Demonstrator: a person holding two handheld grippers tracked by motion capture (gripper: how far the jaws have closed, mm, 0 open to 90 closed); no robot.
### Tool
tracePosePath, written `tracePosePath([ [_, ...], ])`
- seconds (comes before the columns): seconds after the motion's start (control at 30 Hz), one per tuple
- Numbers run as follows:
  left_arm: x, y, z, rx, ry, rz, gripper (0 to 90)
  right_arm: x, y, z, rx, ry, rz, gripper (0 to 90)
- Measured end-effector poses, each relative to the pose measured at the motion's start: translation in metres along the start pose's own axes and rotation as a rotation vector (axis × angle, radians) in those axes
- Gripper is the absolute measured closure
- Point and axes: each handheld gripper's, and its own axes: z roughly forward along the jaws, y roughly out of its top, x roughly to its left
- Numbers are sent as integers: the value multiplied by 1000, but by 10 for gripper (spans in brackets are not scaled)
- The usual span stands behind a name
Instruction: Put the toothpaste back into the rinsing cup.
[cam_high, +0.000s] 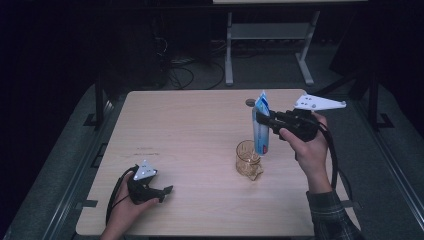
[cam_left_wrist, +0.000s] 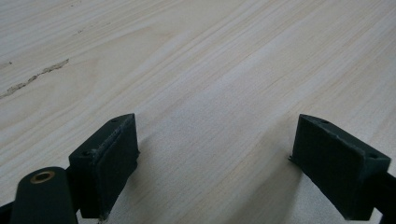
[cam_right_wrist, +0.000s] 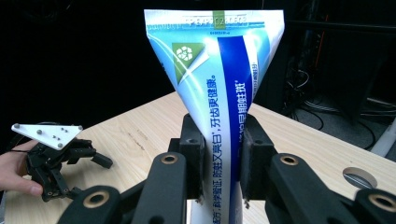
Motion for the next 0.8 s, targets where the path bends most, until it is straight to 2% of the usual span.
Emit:
tracePosePath([
  [0.5, 0, 0, 0, 0, 0, 0, 132, 3, -6, 15, 13, 12, -4, 741],
  [0.8, 0, 0, 0, -1, 1, 0, 132, -1, -13, 24, 35, -1, 2, 740],
])
